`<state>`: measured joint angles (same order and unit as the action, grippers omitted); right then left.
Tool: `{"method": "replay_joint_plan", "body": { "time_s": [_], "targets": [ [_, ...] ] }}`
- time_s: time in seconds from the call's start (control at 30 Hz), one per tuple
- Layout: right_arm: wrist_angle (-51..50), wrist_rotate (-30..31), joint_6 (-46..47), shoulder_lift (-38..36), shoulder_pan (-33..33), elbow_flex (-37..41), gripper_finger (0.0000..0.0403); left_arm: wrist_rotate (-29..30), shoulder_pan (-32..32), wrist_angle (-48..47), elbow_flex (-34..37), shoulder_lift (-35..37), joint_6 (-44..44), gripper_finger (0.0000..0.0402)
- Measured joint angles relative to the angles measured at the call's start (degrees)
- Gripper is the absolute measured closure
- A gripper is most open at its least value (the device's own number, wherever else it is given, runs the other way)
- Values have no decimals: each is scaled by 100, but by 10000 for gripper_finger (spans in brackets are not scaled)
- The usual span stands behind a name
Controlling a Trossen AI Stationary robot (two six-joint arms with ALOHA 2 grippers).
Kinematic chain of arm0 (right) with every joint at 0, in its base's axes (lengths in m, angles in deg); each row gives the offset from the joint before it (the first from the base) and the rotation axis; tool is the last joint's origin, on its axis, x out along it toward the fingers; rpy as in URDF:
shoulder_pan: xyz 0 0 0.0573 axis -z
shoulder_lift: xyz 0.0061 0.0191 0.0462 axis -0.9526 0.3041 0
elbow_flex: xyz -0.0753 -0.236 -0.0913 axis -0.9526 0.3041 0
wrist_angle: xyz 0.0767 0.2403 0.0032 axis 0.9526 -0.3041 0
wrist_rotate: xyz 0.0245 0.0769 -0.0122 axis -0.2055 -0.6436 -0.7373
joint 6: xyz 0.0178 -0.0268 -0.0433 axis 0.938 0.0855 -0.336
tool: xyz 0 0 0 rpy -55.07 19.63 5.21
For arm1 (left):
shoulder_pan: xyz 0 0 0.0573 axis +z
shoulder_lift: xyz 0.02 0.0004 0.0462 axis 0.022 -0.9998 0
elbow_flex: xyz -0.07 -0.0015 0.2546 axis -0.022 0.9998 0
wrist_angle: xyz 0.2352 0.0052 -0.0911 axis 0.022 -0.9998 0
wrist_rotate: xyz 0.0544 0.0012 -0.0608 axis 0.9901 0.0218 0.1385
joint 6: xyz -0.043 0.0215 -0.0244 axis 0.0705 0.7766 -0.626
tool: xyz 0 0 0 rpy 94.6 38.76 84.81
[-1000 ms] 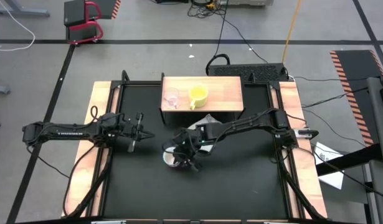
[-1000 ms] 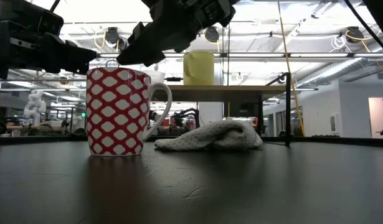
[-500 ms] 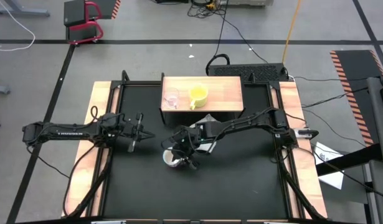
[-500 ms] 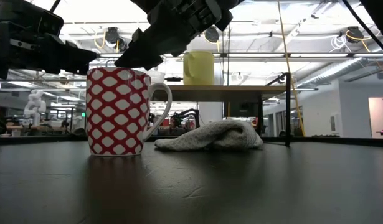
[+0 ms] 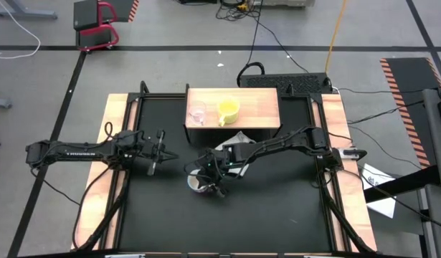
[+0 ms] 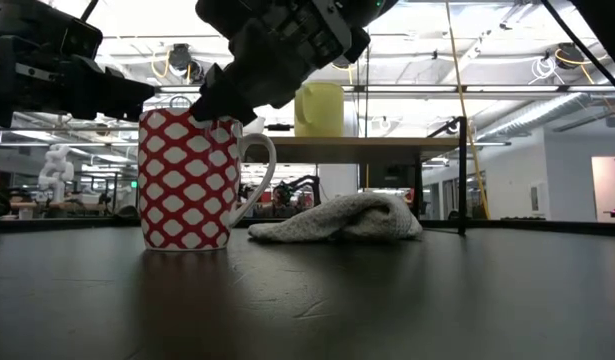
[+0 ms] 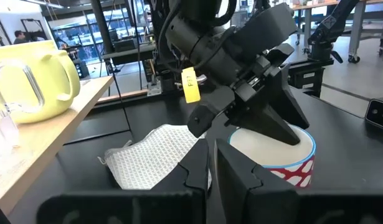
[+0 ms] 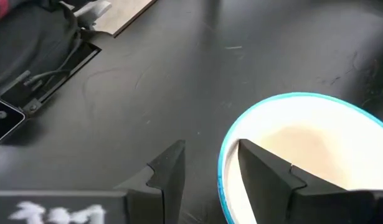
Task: Stack small to large cups/mugs on shelf
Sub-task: Move the red pattern white mug near the shelf
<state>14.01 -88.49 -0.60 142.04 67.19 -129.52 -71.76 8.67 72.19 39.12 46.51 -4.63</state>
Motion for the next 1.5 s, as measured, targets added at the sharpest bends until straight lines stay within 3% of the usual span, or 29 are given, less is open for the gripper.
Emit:
{"method": "replay_joint_plan", "body": {
  "time_s": [0.13, 0.43, 0.73, 1.17, 1.5],
  "targets": [
    [75, 1, 0, -10, -1, 0, 288, 0, 0, -8, 0, 0, -2, 371],
    [90, 24, 216, -17, -13, -11, 391, 0, -2, -11, 0, 0, -4, 371],
    [-29, 59, 277, -50, -24, -11, 395, 0, -2, -11, 0, 0, -135, 371],
    [-1040, 1509, 168, -645, -375, 0, 398, 0, 0, -160, 0, 0, -109, 371],
    [-1485, 1953, 461, -667, -534, 0, 399, 0, -2, -155, 0, 0, -125, 371]
  ]
}}
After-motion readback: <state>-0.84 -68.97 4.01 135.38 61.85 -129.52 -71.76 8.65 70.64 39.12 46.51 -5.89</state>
